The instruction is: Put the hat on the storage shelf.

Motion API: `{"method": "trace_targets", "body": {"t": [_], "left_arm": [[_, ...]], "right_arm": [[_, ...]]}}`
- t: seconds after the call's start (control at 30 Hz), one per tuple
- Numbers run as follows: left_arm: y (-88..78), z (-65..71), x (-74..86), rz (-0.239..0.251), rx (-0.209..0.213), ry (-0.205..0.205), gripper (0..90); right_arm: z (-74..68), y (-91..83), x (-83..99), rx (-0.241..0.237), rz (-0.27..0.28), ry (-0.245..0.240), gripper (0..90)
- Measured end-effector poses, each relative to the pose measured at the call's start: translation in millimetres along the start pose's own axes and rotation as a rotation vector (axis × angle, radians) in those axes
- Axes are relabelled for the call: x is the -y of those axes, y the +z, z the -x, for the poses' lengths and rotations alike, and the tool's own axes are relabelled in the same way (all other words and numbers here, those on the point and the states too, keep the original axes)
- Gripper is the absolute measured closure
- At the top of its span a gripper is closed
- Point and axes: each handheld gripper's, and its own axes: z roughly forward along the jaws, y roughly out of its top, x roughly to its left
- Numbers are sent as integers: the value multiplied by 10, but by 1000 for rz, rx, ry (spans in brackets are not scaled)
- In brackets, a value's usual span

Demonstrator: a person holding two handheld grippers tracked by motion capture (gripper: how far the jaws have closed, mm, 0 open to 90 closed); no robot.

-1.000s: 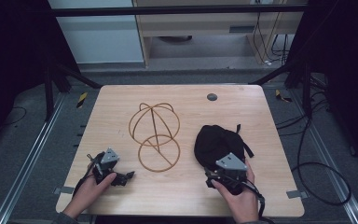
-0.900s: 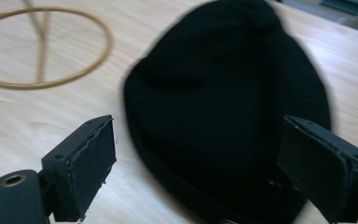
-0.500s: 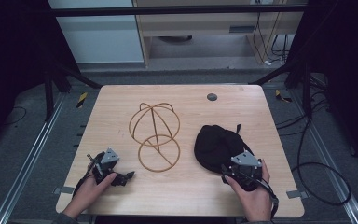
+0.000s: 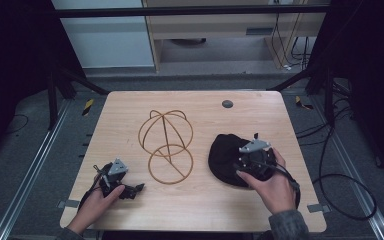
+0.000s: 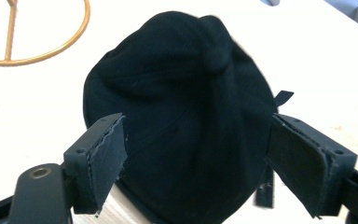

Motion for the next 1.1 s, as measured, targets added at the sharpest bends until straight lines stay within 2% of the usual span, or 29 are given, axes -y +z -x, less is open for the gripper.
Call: {"method": "trace_targets", "body": {"t": [0.03, 0.1, 0.13, 0.23, 0.33, 0.37, 0.43, 0.47, 0.5, 0.53, 0.57, 0.6, 0.73, 0.77, 0.8, 0.83, 0.87, 0.9, 0.93, 0.97, 1.03, 1.1], "left_arm": [[1, 0, 0, 0, 0, 0, 0], [1, 0, 0, 0, 0, 0, 0], [1, 0, 0, 0, 0, 0, 0], [1, 0, 0, 0, 0, 0, 0], [1, 0, 0, 0, 0, 0, 0], [1, 0, 0, 0, 0, 0, 0], [1, 0, 0, 0, 0, 0, 0], [1, 0, -1, 0, 0, 0, 0], [1, 0, -1, 0, 0, 0, 0], [1, 0, 0, 0, 0, 0, 0], [1, 0, 0, 0, 0, 0, 0], [1, 0, 0, 0, 0, 0, 0], [1, 0, 0, 0, 0, 0, 0], [1, 0, 0, 0, 0, 0, 0], [1, 0, -1, 0, 0, 0, 0], [1, 0, -1, 0, 0, 0, 0], [3, 2, -3, 0, 0, -1, 0], [3, 2, -3, 0, 0, -1, 0], [4, 3, -4, 0, 0, -2, 0], [5, 3, -4, 1, 0, -2, 0], [5, 3, -4, 0, 0, -2, 0], [5, 3, -4, 1, 0, -2, 0]], "right_arm": [[71, 20, -156, -8, -56, -29, 208], [126, 29, -270, -20, -80, -36, 209], [126, 29, -270, -20, -80, -36, 209], [234, 86, -520, -67, -162, -70, 209], [268, 130, -605, -89, -184, -82, 214], [290, 202, -664, -117, -204, -80, 220], [293, 234, -681, -122, -210, -78, 232], [301, 333, -703, -135, -236, -86, 258], [301, 333, -703, -135, -236, -86, 258], [302, 443, -694, -132, -270, -101, 268], [302, 443, -694, -132, -270, -101, 268], [319, 528, -681, -136, -287, -107, 301], [327, 575, -685, -149, -291, -107, 366], [335, 594, -690, -159, -290, -114, 396], [330, 615, -692, -164, -292, -116, 464], [330, 615, -692, -164, -292, -116, 464], [334, 642, -687, -176, -300, -118, 549], [334, 642, -687, -176, -300, -118, 549], [336, 664, -679, -181, -308, -118, 635], [336, 668, -677, -186, -305, -118, 674], [335, 668, -672, -201, -292, -121, 734], [335, 668, -667, -203, -291, -124, 746]]}}
